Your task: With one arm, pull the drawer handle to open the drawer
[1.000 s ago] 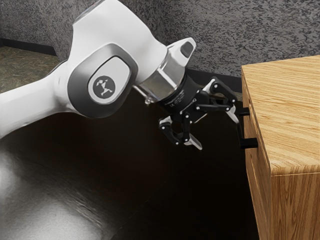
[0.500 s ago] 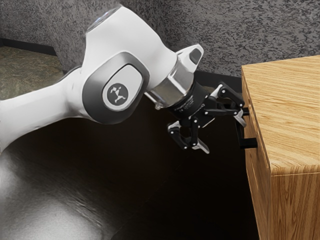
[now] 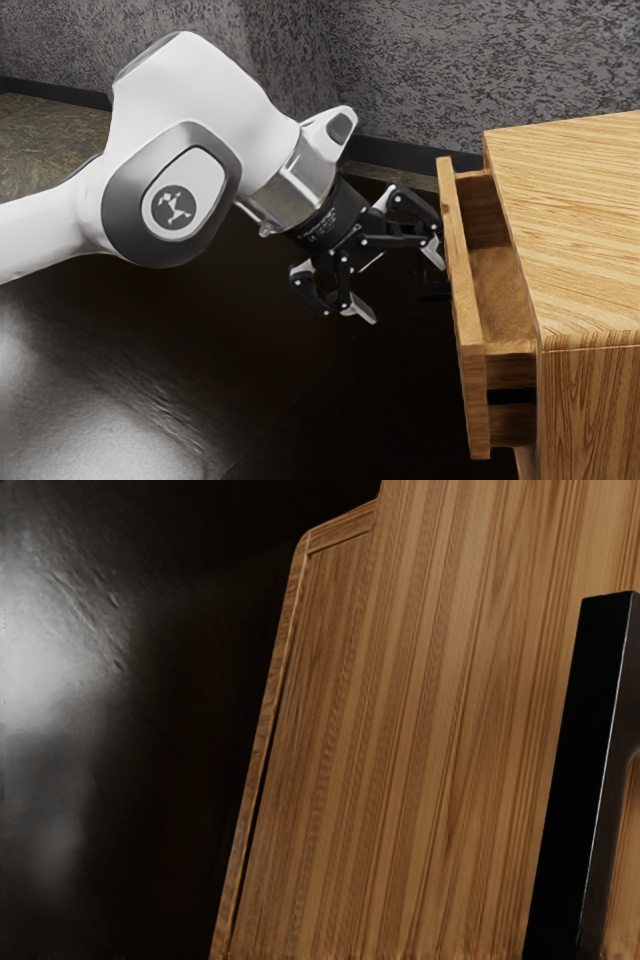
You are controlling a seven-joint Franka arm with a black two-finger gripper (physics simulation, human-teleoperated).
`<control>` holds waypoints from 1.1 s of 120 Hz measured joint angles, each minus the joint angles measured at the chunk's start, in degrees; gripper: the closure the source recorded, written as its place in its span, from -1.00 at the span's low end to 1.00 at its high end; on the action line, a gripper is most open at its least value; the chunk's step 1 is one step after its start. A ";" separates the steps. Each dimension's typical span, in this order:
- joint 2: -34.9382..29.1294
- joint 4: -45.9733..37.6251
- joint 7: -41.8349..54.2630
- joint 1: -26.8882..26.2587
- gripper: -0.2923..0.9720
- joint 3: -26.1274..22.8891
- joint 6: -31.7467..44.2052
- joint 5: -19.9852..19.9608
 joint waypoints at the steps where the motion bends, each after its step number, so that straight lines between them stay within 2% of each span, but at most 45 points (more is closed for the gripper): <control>1: -0.16 -0.21 0.00 0.00 -0.53 0.00 0.01 0.00; 94: -18.53 -17.62 0.15 0.37 -0.53 6.45 -0.07 0.63; 132: -24.48 -20.23 0.57 0.79 -0.54 9.03 -2.42 2.56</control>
